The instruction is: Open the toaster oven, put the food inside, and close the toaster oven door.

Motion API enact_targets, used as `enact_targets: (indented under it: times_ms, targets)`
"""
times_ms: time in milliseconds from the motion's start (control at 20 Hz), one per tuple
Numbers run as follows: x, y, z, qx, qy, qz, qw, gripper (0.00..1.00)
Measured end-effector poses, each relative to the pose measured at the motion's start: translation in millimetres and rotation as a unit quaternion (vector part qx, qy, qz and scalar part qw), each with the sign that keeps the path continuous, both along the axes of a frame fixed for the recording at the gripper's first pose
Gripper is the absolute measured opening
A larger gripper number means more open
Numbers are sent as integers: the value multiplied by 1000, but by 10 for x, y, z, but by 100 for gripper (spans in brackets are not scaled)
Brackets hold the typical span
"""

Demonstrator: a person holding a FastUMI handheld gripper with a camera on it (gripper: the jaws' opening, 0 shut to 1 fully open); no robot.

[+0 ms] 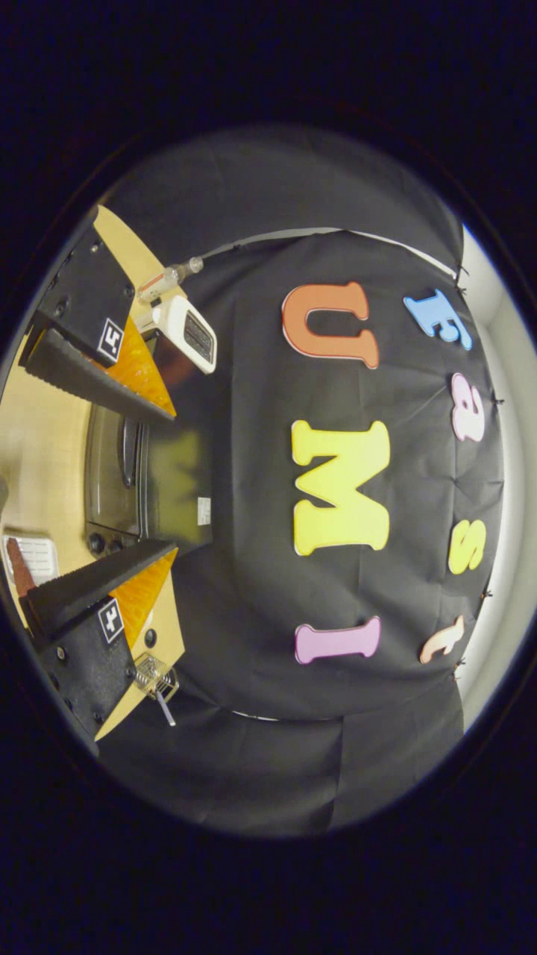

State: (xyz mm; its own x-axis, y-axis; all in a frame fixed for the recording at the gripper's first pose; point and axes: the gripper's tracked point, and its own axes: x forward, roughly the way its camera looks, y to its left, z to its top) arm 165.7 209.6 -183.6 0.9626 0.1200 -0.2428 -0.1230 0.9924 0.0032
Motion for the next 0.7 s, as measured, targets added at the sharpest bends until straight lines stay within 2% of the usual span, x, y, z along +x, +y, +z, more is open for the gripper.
enact_targets:
  times_ms: [350,550,700]
  targets:
    - [537,429,-606,-25,19,-14,999,100]
    - [613,494,-842,-26,39,-15,999,100]
    - [604,505,-843,-9,38,-16,999,100]
